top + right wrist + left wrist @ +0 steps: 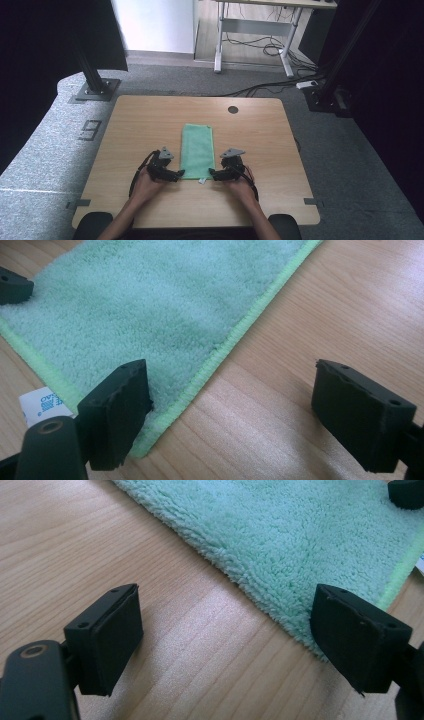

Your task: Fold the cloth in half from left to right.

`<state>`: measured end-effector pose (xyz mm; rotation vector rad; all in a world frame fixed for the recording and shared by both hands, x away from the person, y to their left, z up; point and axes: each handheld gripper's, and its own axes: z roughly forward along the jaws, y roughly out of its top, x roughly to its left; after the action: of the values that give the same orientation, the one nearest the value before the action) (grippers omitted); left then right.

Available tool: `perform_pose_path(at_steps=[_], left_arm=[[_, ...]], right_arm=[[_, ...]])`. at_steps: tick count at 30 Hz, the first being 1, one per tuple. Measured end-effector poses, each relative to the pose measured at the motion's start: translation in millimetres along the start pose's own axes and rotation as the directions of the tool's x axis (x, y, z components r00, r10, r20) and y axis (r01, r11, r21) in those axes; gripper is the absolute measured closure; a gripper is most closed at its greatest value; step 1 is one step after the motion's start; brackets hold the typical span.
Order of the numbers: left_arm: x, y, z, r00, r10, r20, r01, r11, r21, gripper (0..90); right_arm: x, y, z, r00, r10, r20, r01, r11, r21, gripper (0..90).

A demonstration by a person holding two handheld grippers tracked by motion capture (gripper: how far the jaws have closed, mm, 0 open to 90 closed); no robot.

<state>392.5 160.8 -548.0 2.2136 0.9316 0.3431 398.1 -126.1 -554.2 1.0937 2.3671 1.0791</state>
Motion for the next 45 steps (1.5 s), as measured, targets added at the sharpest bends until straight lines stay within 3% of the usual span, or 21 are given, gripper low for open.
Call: perform_pose_path(at_steps=[5, 9, 19, 28, 32, 45], left_arm=[[2.8, 2.1, -5.5, 0.9996, -0.021, 0.020, 0.022, 0.9997, -0.012, 14.6], [4.1, 4.2, -23.1, 0.9986, -0.034, 0.039, 0.036, 0.9979, -0.053, 14.5], [5.4, -25.6, -52.4, 0.9976, -0.067, -0.018, 0.066, 0.9977, -0.016, 13.9], [7.1, -39.1, -43.7, 0.9971, -0.069, -0.034, 0.070, 0.9973, 0.024, 6.2], [4.4, -40.0, -38.0, 0.9975, -0.034, -0.061, 0.037, 0.9981, 0.049, 0.0], [3.2, -38.5, -36.0, 0.9971, -0.040, -0.064, 0.043, 0.9979, 0.048, 0.0]], right_arm=[[-1.3, -0.3, -2.5, 0.9997, 0.017, -0.015, -0.017, 1.000, -0.006, 13.9], [0.9, 3.2, -15.1, 0.9996, -0.015, -0.026, 0.015, 1.000, -0.006, 13.4], [-6.6, -11.9, -43.4, 0.9992, -0.036, -0.019, 0.037, 0.999, 0.036, 7.5], [-15.7, -30.3, -41.9, 0.9998, -0.003, -0.020, 0.005, 0.997, 0.072, 0.2], [-16.7, -35.2, -39.7, 0.9999, -0.011, -0.010, 0.011, 0.998, 0.058, 0.0], [-17.1, -36.8, -38.7, 0.9997, -0.026, 0.004, 0.025, 0.999, 0.046, 0.0]])
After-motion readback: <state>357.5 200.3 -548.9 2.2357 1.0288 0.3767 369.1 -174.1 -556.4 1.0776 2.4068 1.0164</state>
